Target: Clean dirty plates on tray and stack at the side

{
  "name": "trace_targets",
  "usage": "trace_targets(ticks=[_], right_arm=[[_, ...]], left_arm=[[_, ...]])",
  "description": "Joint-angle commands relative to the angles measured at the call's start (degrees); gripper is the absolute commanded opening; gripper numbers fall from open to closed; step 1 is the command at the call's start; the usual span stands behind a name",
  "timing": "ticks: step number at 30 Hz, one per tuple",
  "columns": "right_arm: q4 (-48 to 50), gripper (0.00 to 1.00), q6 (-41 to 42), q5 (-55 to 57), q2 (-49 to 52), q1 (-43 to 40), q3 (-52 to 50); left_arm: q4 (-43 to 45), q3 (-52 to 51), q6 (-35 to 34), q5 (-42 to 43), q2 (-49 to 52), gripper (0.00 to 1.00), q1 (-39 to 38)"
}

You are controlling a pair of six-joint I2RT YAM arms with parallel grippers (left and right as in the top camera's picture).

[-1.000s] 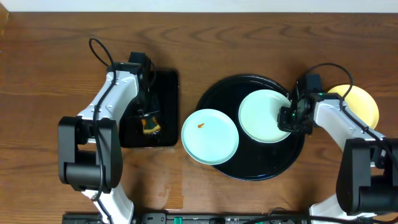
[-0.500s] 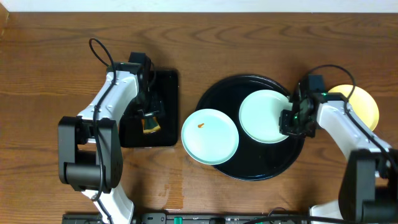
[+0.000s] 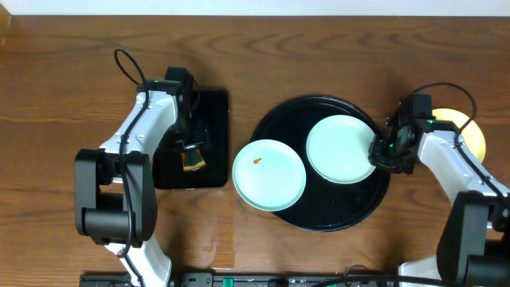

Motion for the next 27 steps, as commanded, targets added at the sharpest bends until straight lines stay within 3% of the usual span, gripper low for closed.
trace_targets(ticks=[1, 7, 14, 27], right_arm=[[1.73, 0.23, 2.34, -1.29, 2.56, -0.44, -0.7], [4.9, 0.01, 2.58, 0.61, 4.37, -0.46, -0.66], [5.09, 0.01, -4.98, 2.54, 0.48, -0.46, 2.21], [2.82, 0.01, -7.19, 28.94, -15.1, 7.87, 4.81]], left_arm=[[-0.33, 0.39, -0.07, -0.92, -0.15, 0.82, 0.24], [-0.33, 0.39, -0.07, -0.92, -0.15, 0.82, 0.24], [-0.33, 0.39, -0.07, -0.92, -0.15, 0.82, 0.24], [-0.31, 0.39, -0.07, -0.92, -0.15, 0.82, 0.24]])
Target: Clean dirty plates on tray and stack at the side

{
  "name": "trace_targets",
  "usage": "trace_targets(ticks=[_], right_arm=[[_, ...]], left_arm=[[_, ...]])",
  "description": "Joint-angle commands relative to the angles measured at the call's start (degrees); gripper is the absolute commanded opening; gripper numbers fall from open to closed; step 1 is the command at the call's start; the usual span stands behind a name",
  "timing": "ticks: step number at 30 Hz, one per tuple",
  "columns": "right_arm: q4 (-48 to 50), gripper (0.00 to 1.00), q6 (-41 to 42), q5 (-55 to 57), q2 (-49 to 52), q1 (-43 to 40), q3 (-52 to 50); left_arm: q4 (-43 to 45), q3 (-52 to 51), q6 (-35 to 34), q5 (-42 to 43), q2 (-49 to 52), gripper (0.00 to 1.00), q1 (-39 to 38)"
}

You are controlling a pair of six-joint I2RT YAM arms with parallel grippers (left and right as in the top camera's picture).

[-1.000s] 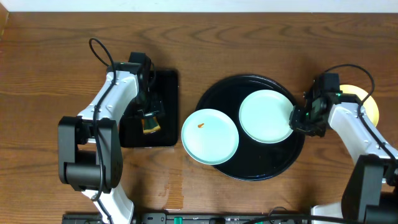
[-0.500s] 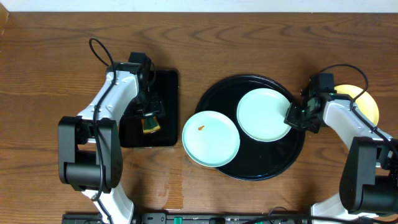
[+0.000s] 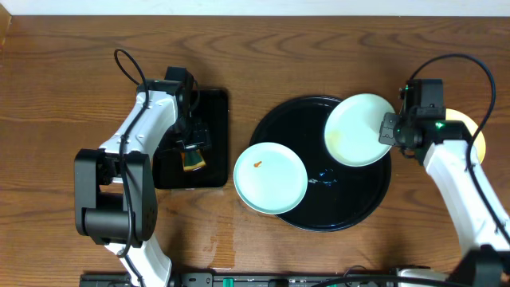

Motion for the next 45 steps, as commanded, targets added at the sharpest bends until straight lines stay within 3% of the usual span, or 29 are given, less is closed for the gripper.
trace_targets(ticks=[1, 9, 15, 20, 21, 24, 27, 32, 37, 40, 45], right_arm=[[-0.48, 0.01, -2.45, 12.92, -2.84, 4.22, 0.81], [-0.57, 0.01, -4.85, 33.4, -4.37, 14.88, 0.85], [-0.04, 0.01, -6.84, 37.27, -4.74, 22.73, 0.96], [-4.17, 0.03, 1.01, 17.99, -4.44, 16.5, 0.94], [-5.88, 0.13, 3.32, 7.23, -3.96, 10.95, 0.9], [-9.7, 0.34, 6.67, -10.12, -2.32, 1.79, 0.9], [-15.06, 0.49, 8.13, -18.56, 0.61, -4.66, 0.87], [-17.59, 0.52, 7.91, -18.64, 6.01, -9.64, 0.66], [-14.21, 0.53, 5.25, -17.51, 10.27, -10.01, 0.15], [-10.67, 0.41, 4.22, -14.88, 11.98, -10.01, 0.15], [-8.87, 0.41, 2.71, -12.55, 14.21, -10.01, 0.15]], left_arm=[[-0.28, 0.39, -0.07, -0.94, -0.15, 0.82, 0.24], [-0.31, 0.39, -0.07, -0.94, -0.15, 0.82, 0.24], [-0.31, 0.39, -0.07, -0.94, -0.15, 0.83, 0.24], [-0.31, 0.39, -0.07, -0.94, -0.15, 0.83, 0.24], [-0.31, 0.39, -0.07, -0.94, -0.15, 0.82, 0.24], [-0.28, 0.39, -0.07, -0.94, -0.15, 0.83, 0.24], [-0.31, 0.39, -0.07, -0.94, -0.15, 0.82, 0.24], [-0.31, 0.39, -0.07, -0.94, -0.15, 0.83, 0.24], [-0.31, 0.39, -0.07, -0.94, -0.15, 0.83, 0.24], [-0.31, 0.39, -0.07, -0.94, -0.15, 0.83, 0.24], [-0.31, 0.39, -0.07, -0.94, -0.15, 0.83, 0.24]])
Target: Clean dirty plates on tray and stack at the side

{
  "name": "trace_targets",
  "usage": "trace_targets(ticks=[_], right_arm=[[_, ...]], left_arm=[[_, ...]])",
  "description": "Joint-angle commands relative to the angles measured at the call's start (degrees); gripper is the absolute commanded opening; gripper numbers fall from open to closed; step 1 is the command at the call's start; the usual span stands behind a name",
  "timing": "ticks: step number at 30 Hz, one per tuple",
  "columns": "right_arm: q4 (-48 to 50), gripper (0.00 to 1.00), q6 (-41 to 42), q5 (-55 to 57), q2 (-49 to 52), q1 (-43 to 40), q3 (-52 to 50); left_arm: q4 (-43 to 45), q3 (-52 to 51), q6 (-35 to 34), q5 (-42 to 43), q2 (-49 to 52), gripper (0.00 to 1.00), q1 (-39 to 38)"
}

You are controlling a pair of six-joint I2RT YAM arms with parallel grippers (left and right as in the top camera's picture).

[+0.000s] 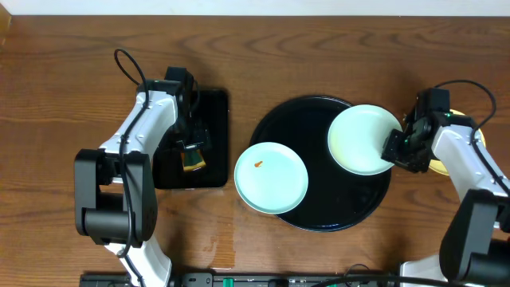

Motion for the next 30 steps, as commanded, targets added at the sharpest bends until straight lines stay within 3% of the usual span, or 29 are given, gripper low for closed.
trace_targets(ticks=[1, 7, 11, 17, 22, 24, 30], right_arm=[[0.37, 0.41, -1.81, 2.84, 1.38, -0.42, -0.04], [4.94, 0.31, -10.82, 2.29, 1.4, -0.42, -0.04], [7.28, 0.31, -16.61, 2.27, 1.4, -0.42, -0.04], [9.46, 0.31, -17.49, 2.27, 1.4, -0.42, -0.72], [9.88, 0.19, -16.96, 2.23, 1.4, -0.39, -1.07], [9.55, 0.03, -16.5, 2.25, 1.4, -0.39, -1.07], [8.17, 0.01, -11.91, 2.54, -0.7, -0.39, -0.96]], left_arm=[[-0.31, 0.39, -0.07, -0.92, -0.15, 0.83, 0.24], [-0.31, 0.39, -0.07, -0.92, -0.15, 0.82, 0.24], [-0.33, 0.39, -0.07, -0.92, -0.15, 0.83, 0.24], [-0.33, 0.39, -0.07, -0.92, -0.15, 0.82, 0.24], [-0.33, 0.39, -0.07, -0.92, -0.15, 0.83, 0.24], [-0.31, 0.39, -0.07, -0.92, -0.15, 0.83, 0.24], [-0.31, 0.39, -0.07, -0.92, -0.15, 0.83, 0.24]])
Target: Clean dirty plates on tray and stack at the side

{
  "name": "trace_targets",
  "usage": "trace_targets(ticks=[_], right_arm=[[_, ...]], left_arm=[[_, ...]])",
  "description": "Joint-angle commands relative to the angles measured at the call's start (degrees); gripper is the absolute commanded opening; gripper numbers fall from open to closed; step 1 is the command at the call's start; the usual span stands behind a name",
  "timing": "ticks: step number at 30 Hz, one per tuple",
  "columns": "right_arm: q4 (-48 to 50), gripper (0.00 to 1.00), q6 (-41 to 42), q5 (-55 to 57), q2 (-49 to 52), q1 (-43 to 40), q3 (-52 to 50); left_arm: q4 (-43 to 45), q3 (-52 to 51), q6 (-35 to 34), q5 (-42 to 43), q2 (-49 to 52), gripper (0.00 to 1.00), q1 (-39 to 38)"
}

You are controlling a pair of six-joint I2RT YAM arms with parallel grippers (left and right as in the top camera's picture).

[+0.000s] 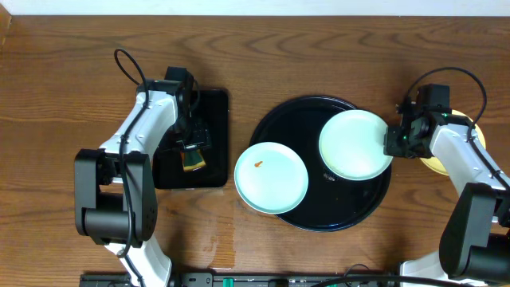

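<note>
A round black tray [291, 131] lies mid-table. A pale green plate with an orange speck [271, 177] rests over the tray's left edge. A second pale green plate [355, 143], with no marks showing, hangs over the tray's right half. My right gripper [392, 142] is shut on that plate's right rim. A yellow plate [437, 166] lies on the table at the right, mostly hidden under the right arm. My left gripper [191, 153] sits over a square black tray [215, 119], shut on a yellow-green sponge [192, 163].
The wooden table's far edge runs along the top of the view. The right arm's cable loops above the yellow plate. Both arm bases stand at the near edge, left and right.
The right gripper and the plate it holds have moved a little to the left, further over the round tray. The left arm and the speckled plate have not moved.
At first the clean-looking plate lay flat in the round tray with my right gripper at its right rim. Then it was lifted at the tray's upper right, then held at the tray's right edge, and now sits further over the tray. The left arm stayed still.
</note>
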Motion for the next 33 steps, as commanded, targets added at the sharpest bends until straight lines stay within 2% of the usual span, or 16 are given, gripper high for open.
trace_targets(ticks=[1, 5, 8, 10, 12, 14, 16, 26, 27, 30, 33], right_arm=[[-0.94, 0.01, 3.48, 0.66, -2.73, -0.31, -0.48], [-1.33, 0.01, 3.91, 4.15, -8.07, 1.01, -0.5], [-0.15, 0.01, 0.15, 4.9, -10.1, 1.29, -0.5], [0.02, 0.01, -2.82, 0.63, -9.94, 0.63, -0.5], [-0.22, 0.06, -4.2, -6.69, -8.87, -0.85, -0.5], [0.0, 0.01, -4.28, -10.58, -7.85, -2.05, -0.5], [0.15, 0.01, -4.31, -14.05, -6.91, -3.17, -0.5], [0.0, 0.01, -5.55, -15.76, -5.81, -3.82, -0.57], [0.11, 0.02, -5.16, -15.72, -5.42, -4.11, -0.57], [0.68, 0.17, -3.72, -15.76, -3.54, -5.42, -0.57], [1.27, 0.22, -3.43, -17.97, 0.11, -7.61, -0.57]], left_arm=[[-0.33, 0.39, -0.07, -0.94, -0.15, 0.83, 0.24], [-0.31, 0.39, -0.07, -0.94, -0.15, 0.83, 0.26], [-0.33, 0.39, -0.07, -0.94, -0.15, 0.83, 0.24], [-0.33, 0.39, -0.07, -0.94, -0.15, 0.83, 0.24], [-0.33, 0.39, -0.07, -0.94, -0.15, 0.83, 0.24], [-0.33, 0.39, -0.07, -0.94, -0.15, 0.83, 0.24], [-0.33, 0.39, -0.07, -0.94, -0.15, 0.83, 0.24], [-0.33, 0.39, -0.07, -0.94, -0.15, 0.83, 0.24], [-0.33, 0.39, -0.07, -0.94, -0.15, 0.83, 0.24], [-0.31, 0.39, -0.07, -0.94, -0.15, 0.83, 0.24], [-0.33, 0.39, -0.07, -0.94, -0.15, 0.83, 0.24]])
